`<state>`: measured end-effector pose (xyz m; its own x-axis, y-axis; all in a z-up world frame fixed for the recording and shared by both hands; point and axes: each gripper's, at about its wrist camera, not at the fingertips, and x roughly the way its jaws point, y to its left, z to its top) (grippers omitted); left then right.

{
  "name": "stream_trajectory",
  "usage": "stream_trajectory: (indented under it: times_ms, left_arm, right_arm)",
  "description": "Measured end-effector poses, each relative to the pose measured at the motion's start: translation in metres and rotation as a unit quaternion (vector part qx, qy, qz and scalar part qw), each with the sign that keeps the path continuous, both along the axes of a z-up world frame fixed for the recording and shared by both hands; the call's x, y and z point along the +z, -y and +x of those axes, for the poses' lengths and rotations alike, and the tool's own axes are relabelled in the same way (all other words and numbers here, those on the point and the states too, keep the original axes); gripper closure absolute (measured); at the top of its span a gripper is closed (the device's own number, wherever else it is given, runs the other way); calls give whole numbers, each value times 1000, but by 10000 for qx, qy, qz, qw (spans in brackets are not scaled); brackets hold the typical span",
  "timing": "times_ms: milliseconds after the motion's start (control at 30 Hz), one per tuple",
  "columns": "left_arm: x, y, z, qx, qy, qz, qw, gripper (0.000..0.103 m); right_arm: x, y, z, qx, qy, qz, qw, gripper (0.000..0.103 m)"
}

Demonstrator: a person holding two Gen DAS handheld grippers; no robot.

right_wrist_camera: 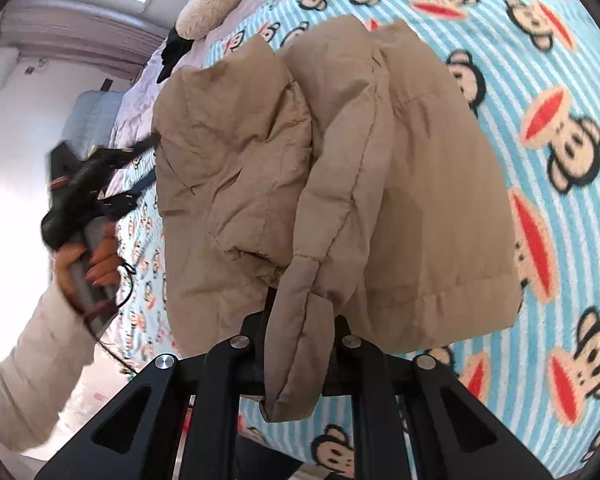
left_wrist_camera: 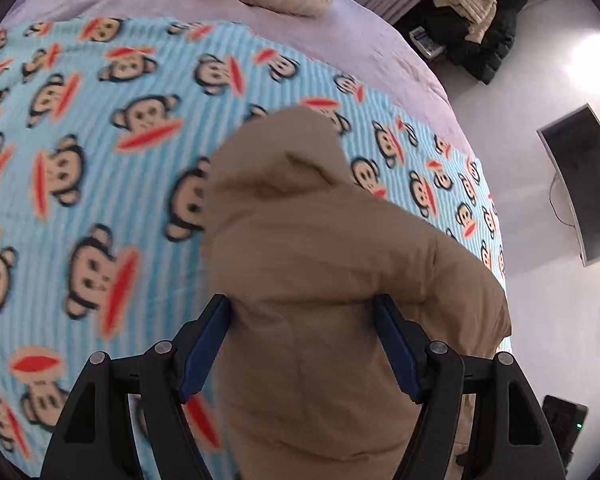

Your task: Fold large clothes

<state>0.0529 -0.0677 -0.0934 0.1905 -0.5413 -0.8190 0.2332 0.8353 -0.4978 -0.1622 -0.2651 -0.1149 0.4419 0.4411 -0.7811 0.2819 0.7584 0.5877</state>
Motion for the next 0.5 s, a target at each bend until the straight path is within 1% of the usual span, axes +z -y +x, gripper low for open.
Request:
stream_trajectory:
  times_ms: [100, 133, 167, 200, 267, 300, 333, 367, 400, 433, 500]
  left_arm:
    - [10, 32, -18, -301, 350, 141, 9988, 29]
    - [7, 46, -19, -359, 399, 150, 9984, 29]
    - [7, 59, -20, -433, 460, 199, 9978, 29]
    - [4, 80, -11, -460, 493, 250, 9974, 29]
    - [0, 107, -14, -542, 641, 489, 9953, 29]
    - [-7, 118, -12, -561, 710, 618, 9940, 29]
    - [-9, 129, -14, -569, 810, 833, 9916, 29]
    - [-10, 137, -14, -578, 865, 988, 9897, 29]
    - [-13, 141, -14, -562, 873, 1035, 9892, 29]
    - [-13, 142, -13, -531, 863, 1056, 9892, 29]
    - [-18, 143, -9, -506, 830, 1046, 9897, 29]
  right_arm:
    - [8, 7, -4, 82, 128, -468, 9988, 90]
    - [8, 12, -8, 39, 140, -546, 9984, 90]
    - [5, 19, -14, -81, 132, -547, 9984, 90]
    - [2, 26, -19, -172, 109, -491, 9986, 90]
    - [-11, 45, -29, -449, 4, -307, 9985, 90]
    - [-19, 55, -32, -580, -43, -169, 9982, 87]
    - [-26, 64, -35, -760, -146, -29, 9970, 85]
    - [-30, 75, -39, -1017, -245, 77, 9945, 77]
    - [-29, 83, -41, -1190, -259, 116, 9925, 67]
    - [-23, 92, -46, -1392, -227, 76, 9900, 66]
    - [3, 113, -59, -1800, 91, -70, 9836, 64]
